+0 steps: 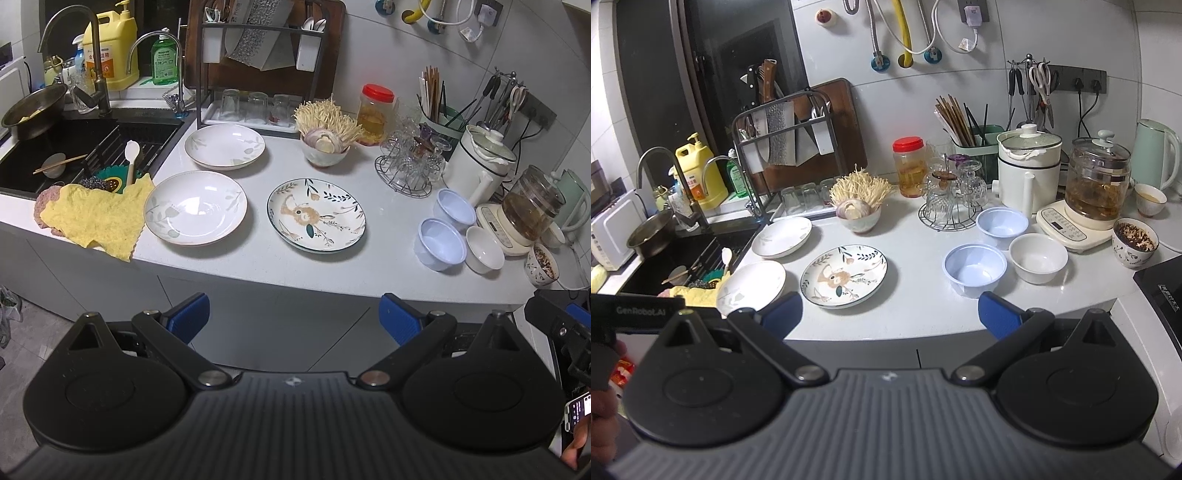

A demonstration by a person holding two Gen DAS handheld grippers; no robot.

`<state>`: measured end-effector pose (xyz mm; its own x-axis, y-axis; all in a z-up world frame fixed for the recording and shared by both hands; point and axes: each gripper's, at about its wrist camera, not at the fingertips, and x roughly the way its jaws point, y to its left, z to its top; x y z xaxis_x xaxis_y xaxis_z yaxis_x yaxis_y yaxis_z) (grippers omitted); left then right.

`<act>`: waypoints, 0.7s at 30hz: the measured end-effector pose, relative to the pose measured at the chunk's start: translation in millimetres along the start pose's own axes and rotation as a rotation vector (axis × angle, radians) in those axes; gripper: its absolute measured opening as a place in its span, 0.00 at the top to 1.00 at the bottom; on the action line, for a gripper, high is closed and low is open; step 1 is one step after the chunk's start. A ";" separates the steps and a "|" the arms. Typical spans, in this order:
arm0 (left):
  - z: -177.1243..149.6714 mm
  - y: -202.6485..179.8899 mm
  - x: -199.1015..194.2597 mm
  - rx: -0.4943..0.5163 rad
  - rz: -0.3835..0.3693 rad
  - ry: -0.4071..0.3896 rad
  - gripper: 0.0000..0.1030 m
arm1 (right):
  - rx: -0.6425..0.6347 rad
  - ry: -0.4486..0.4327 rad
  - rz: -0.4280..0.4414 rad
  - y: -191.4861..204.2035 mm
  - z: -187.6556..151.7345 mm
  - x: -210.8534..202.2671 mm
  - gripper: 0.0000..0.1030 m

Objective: Organize plates and bowls

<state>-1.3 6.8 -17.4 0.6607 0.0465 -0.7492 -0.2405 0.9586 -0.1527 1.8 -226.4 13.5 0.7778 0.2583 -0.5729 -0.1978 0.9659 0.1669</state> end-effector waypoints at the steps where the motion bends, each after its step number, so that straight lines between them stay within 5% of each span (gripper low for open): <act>1: 0.2 -0.7 -0.2 -0.001 0.000 -0.001 0.03 | 0.000 0.001 0.000 0.0 -0.5 0.2 0.00; 21: -2.1 -9.4 -1.5 0.001 -0.009 0.007 0.03 | -0.001 0.005 0.005 -5.5 -4.6 -0.2 0.00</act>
<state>-1.5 -2.9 -16.2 0.6581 0.0359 -0.7521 -0.2342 0.9591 -0.1591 0.0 -231.7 9.0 0.7741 0.2632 -0.5757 -0.2022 0.9646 0.1691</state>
